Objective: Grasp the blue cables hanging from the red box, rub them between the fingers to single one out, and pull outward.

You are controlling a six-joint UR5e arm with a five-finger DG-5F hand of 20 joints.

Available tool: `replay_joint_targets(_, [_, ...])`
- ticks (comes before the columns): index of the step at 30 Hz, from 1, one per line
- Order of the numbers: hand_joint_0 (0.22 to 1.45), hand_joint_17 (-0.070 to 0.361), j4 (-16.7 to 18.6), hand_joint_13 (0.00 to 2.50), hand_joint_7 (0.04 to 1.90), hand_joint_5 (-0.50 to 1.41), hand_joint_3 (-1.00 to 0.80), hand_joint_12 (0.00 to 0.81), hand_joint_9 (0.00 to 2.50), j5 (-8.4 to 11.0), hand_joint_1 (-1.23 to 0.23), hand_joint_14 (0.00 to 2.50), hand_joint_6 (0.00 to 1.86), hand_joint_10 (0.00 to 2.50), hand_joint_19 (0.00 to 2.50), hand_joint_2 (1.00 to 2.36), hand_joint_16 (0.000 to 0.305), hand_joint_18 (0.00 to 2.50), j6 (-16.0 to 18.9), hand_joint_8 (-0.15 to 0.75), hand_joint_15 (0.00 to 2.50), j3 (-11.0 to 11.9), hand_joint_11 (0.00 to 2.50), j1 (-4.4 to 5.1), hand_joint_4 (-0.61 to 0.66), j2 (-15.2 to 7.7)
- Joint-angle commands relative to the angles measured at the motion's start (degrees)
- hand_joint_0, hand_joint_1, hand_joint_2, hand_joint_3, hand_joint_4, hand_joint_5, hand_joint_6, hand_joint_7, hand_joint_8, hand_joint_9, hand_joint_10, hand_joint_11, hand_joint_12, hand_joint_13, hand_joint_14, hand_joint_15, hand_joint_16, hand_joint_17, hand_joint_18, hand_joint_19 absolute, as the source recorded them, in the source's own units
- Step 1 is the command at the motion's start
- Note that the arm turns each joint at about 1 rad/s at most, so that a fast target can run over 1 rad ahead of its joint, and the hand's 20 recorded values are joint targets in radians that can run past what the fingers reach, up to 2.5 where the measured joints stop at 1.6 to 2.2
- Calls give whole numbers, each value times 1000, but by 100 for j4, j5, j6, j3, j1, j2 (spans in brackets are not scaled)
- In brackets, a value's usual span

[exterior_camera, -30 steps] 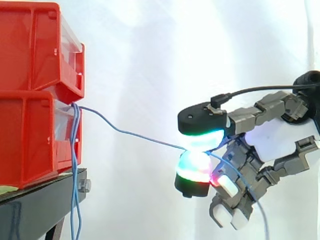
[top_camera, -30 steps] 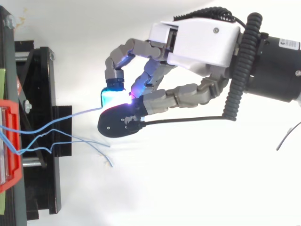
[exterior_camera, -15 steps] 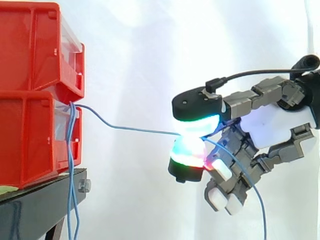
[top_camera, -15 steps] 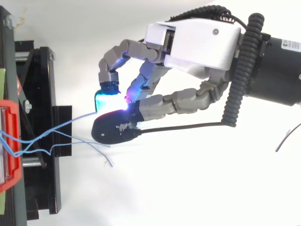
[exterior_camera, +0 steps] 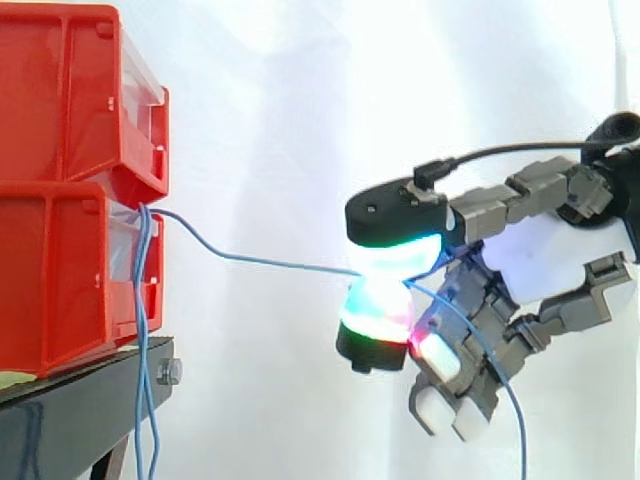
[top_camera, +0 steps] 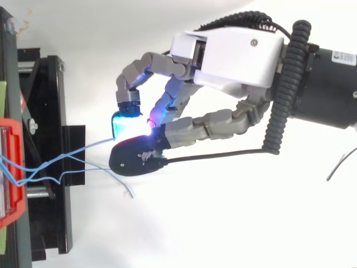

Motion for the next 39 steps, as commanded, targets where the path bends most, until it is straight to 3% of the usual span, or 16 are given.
replay_joint_targets(1, [614, 126, 228, 892, 1172, -105, 52, 426, 1034, -16, -809, 21, 907, 16, 520, 1012, 56, 793, 30, 320, 510, -240, 501, 16, -8, -5])
replay_joint_targets(8, [613, 127, 1221, 860, 1178, -102, 55, 416, 1010, -33, -810, 21, 905, 18, 519, 1010, 56, 771, 285, 319, 517, -732, 483, 42, -15, 4])
replay_joint_targets(13, [612, 128, 1748, 854, 1190, -101, 58, 411, 1006, -33, -810, 22, 903, 17, 531, 1010, 57, 760, 496, 319, 541, -855, 481, 51, -12, -5])
replay_joint_targets(17, [612, 128, 1977, 854, 1193, -101, 59, 405, 1008, -33, -810, 23, 903, 16, 541, 1009, 57, 753, 557, 317, 562, -855, 493, 51, -17, -5])
replay_joint_targets(24, [613, 128, 2082, 857, 1188, -100, 58, 406, 1013, -33, -810, 23, 903, 18, 550, 1008, 57, 749, 513, 320, 579, -873, 493, 60, -7, -5])
replay_joint_targets(29, [613, 129, 2425, 864, 1178, -100, 57, 408, 1021, -33, -809, 23, 904, 16, 559, 1008, 57, 749, 557, 321, 587, -1259, 499, 68, -10, -5])
replay_joint_targets(30, [612, 129, 2838, 865, 1187, -100, 57, 407, 1023, -33, -808, 25, 904, 18, 560, 1008, 58, 749, 584, 324, 585, -1488, 490, 77, -8, 4])
replay_joint_targets(34, [611, 130, 3462, 865, 1185, -100, 58, 408, 1025, -16, -808, 25, 904, 18, 561, 1008, 58, 751, 584, 325, 585, -1646, 499, 104, -7, -5])
replay_joint_targets(39, [612, 130, 3788, 866, 1185, -100, 56, 409, 1033, -25, -808, 24, 904, 16, 561, 1008, 58, 750, 584, 326, 597, -1769, 500, 121, -6, -5])
